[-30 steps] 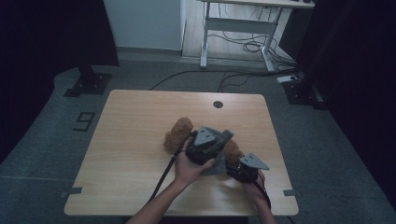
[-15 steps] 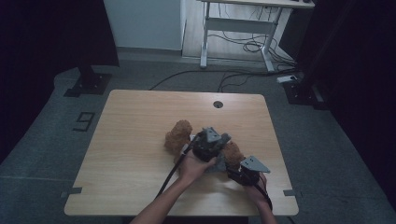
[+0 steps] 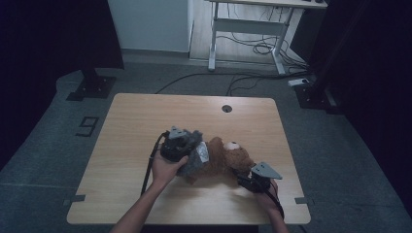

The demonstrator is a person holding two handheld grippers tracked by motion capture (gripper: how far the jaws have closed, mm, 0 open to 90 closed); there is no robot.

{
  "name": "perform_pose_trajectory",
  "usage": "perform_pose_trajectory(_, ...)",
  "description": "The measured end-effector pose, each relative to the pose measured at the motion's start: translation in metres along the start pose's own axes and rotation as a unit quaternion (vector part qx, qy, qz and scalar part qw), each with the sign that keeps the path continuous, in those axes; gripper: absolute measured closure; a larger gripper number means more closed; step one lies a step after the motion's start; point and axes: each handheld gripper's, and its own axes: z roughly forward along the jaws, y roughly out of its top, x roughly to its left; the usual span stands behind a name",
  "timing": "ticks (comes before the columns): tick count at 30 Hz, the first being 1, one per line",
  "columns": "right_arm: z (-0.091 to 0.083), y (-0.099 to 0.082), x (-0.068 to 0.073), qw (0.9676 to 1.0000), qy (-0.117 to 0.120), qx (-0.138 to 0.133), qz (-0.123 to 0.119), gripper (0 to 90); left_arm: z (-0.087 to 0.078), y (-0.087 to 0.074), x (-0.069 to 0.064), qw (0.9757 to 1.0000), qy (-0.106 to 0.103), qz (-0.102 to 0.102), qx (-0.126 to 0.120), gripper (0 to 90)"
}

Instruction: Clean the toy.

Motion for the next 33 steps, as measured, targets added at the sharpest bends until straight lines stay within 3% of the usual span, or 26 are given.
perform_pose_trajectory(2,0.001,0.0,0.002,1.0,-0.001,-0.001,-0.004,38.8,-0.004,-0.007,0.012,0.9998,-0.003,-0.019,-0.003,79.5)
perform_pose_trajectory(4,0.001,0.001,0.002,1.0,-0.002,-0.001,-0.003,38.8,-0.011,-0.009,0.018,0.9996,0.007,-0.024,-0.009,79.5)
perform_pose_trajectory(7,0.002,0.001,0.001,1.0,-0.001,-0.001,0.002,38.7,-0.023,-0.003,0.017,0.9993,0.002,-0.027,-0.026,79.4)
perform_pose_trajectory(10,0.002,0.001,0.0,1.0,-0.001,-0.001,0.006,38.8,-0.032,0.01,-0.002,0.998,-0.027,-0.022,-0.052,79.3)
perform_pose_trajectory(14,0.001,0.001,0.0,1.0,0.0,0.001,0.01,38.7,-0.032,0.035,-0.046,0.9951,-0.063,0.023,-0.072,79.2)
perform_pose_trajectory(17,0.001,0.001,0.0,1.0,0.0,0.0,0.009,38.7,-0.019,0.051,-0.084,0.9929,-0.068,0.071,-0.067,79.2)
perform_pose_trajectory(20,0.001,0.001,-0.001,1.0,0.001,0.001,0.009,38.6,0.008,0.058,-0.115,0.9918,-0.07,0.099,-0.043,79.3)
perform_pose_trajectory(22,0.001,0.001,-0.001,1.0,0.002,-0.001,0.008,38.6,0.031,0.057,-0.129,0.9917,-0.067,0.107,-0.022,79.1)
perform_pose_trajectory(25,0.001,0.001,-0.001,1.0,0.001,-0.001,0.008,38.5,0.065,0.048,-0.139,0.9905,-0.069,0.116,0.026,79.0)
perform_pose_trajectory(27,0.001,0.001,0.0,1.0,0.0,0.0,0.007,38.4,0.085,0.038,-0.143,0.9883,-0.094,0.102,0.064,78.9)
perform_pose_trajectory(29,0.002,0.0,0.0,0.9999,-0.002,0.007,0.007,37.9,0.089,0.033,-0.145,0.9894,-0.084,0.106,0.052,79.0)
perform_pose_trajectory(31,0.001,-0.001,-0.001,0.9999,0.001,0.006,0.008,37.9,0.086,0.034,-0.143,0.989,-0.074,0.117,0.05,79.1)
perform_pose_trajectory(33,0.002,0.0,0.0,1.0,-0.001,0.006,0.004,38.0,0.079,0.035,-0.134,0.9899,-0.051,0.125,0.045,79.1)
